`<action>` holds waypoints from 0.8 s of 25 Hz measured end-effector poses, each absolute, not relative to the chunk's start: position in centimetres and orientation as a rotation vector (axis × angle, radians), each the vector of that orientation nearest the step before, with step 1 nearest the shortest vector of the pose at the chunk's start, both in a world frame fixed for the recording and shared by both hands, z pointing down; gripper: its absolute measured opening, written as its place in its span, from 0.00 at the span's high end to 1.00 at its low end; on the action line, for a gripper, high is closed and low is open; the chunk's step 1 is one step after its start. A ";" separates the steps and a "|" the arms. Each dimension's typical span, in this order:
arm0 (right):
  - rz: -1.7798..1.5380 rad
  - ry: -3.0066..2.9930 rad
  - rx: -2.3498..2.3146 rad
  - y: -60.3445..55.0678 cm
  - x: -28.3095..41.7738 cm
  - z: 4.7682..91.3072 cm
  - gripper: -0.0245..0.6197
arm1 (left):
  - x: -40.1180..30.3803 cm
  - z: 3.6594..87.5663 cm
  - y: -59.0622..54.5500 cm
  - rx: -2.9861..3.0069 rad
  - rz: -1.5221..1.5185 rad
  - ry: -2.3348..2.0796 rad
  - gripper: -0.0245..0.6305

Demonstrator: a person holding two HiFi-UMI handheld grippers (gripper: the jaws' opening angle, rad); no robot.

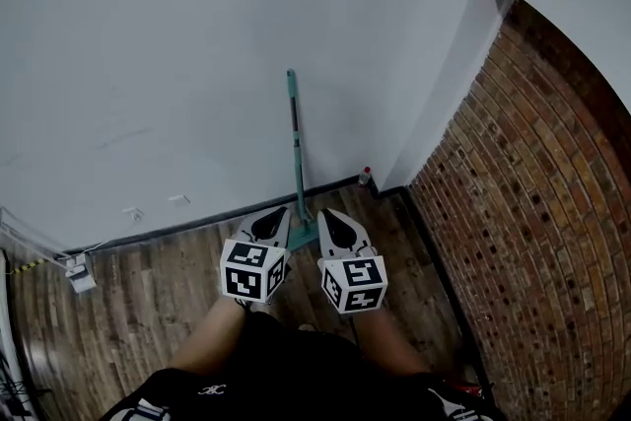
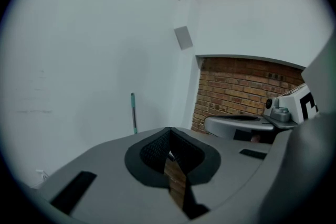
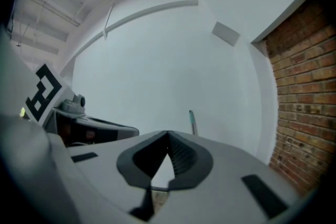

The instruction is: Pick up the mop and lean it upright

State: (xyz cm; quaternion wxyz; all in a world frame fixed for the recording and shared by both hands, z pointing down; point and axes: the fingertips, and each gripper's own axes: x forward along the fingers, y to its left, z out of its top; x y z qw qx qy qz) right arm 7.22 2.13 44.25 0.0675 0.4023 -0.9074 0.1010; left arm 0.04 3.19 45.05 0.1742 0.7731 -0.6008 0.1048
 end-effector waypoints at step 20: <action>0.230 -2.647 1.207 -16.3 -6.5 44.2 0.94 | -13.3 46.4 -16.3 2.216 0.205 -1.603 0.97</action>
